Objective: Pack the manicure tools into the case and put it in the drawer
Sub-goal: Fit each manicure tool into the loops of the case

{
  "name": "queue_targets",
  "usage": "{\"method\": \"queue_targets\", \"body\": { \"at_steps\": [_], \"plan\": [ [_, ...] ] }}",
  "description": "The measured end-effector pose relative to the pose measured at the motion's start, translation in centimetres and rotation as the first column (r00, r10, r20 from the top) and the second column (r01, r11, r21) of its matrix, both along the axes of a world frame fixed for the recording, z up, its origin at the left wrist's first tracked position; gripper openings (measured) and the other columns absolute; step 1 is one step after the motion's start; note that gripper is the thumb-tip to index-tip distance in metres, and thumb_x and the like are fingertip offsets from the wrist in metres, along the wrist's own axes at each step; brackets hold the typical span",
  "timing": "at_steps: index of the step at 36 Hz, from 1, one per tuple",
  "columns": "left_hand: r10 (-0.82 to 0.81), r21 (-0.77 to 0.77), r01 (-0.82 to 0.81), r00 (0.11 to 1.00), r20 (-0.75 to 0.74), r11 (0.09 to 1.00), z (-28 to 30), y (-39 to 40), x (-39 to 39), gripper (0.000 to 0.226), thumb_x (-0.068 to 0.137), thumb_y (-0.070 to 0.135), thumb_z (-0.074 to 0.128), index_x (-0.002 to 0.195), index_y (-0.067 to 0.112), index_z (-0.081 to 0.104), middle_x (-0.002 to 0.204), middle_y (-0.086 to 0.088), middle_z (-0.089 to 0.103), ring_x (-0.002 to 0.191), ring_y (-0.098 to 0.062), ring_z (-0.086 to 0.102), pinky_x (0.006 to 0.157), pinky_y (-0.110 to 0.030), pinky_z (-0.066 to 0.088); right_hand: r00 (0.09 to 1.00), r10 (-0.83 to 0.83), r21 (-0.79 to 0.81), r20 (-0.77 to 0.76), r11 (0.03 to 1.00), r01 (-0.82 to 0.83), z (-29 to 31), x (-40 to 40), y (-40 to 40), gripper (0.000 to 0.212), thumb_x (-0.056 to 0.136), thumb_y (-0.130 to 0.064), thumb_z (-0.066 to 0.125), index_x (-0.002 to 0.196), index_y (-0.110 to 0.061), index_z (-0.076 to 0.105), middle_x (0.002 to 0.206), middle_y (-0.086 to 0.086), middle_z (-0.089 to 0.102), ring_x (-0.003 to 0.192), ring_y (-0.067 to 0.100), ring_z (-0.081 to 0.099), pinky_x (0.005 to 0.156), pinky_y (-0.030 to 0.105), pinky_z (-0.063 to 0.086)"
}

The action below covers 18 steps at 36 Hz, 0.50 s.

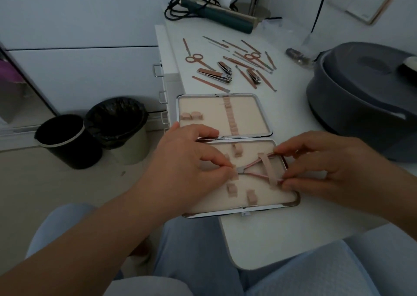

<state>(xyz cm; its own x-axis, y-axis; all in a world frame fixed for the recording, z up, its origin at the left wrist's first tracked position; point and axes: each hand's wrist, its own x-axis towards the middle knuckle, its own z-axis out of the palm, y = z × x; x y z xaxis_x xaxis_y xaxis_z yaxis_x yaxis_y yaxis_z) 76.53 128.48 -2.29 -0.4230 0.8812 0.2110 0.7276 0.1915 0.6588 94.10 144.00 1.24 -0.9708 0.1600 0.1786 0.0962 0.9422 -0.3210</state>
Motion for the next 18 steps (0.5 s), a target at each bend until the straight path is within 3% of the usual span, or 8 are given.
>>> {"method": "queue_targets", "body": {
  "at_steps": [4,11,15,17,18],
  "plan": [
    [-0.013,0.008,0.013,1.000,0.004,1.000,0.2,0.1,0.0,0.012,0.066,0.045,0.064,0.076,0.043,0.070,0.108,0.026,0.044,0.099,0.030,0.021,0.111,-0.041,0.019,0.999,0.050,0.084,0.016,0.995,-0.052,-0.3,-0.5,-0.7,0.017,0.075,-0.036,0.064,0.074,-0.022,0.073,0.107,-0.002,0.066,0.094,0.006,0.057,0.079,0.022,0.048],
    [-0.011,0.004,0.011,1.000,-0.011,1.000,0.4,0.0,0.0,0.004,0.064,0.049,0.062,0.067,0.047,0.064,0.103,0.030,0.042,0.099,0.030,0.021,0.110,-0.038,0.019,0.998,0.019,-0.047,0.055,0.999,-0.017,-0.8,-0.4,0.0,0.025,0.075,-0.047,0.053,0.072,-0.027,0.069,0.112,-0.018,0.058,0.105,-0.006,0.046,0.092,0.006,0.034],
    [0.005,0.060,-0.004,1.000,-0.020,0.998,-0.1,-0.1,0.0,0.006,0.065,0.044,0.069,0.070,0.040,0.070,0.106,0.023,0.048,0.099,0.029,0.025,0.109,-0.039,0.022,0.998,-0.014,-0.057,0.063,0.998,0.018,-1.0,-0.2,0.3,0.016,0.074,-0.050,0.057,0.075,-0.037,0.065,0.116,-0.024,0.054,0.111,-0.007,0.044,0.094,0.007,0.034],
    [0.018,0.091,-0.017,1.000,-0.013,0.996,-0.3,0.1,0.1,0.006,0.064,0.042,0.070,0.068,0.038,0.070,0.105,0.022,0.049,0.099,0.028,0.026,0.112,-0.035,0.016,0.997,-0.036,-0.076,0.062,0.996,0.040,-1.0,-0.2,0.5,0.008,0.073,-0.047,0.061,0.074,-0.040,0.062,0.117,-0.027,0.051,0.113,-0.009,0.043,0.094,0.005,0.032],
    [0.027,0.105,-0.025,1.000,-0.012,0.994,-0.4,0.2,0.2,0.005,0.064,0.042,0.071,0.067,0.037,0.070,0.105,0.021,0.049,0.099,0.024,0.029,0.113,-0.026,0.007,0.998,-0.043,-0.083,0.053,0.995,0.047,-1.1,-0.1,0.6,0.008,0.072,-0.046,0.062,0.074,-0.038,0.063,0.117,-0.027,0.051,0.113,-0.009,0.043,0.094,0.004,0.031]
  ]
}}
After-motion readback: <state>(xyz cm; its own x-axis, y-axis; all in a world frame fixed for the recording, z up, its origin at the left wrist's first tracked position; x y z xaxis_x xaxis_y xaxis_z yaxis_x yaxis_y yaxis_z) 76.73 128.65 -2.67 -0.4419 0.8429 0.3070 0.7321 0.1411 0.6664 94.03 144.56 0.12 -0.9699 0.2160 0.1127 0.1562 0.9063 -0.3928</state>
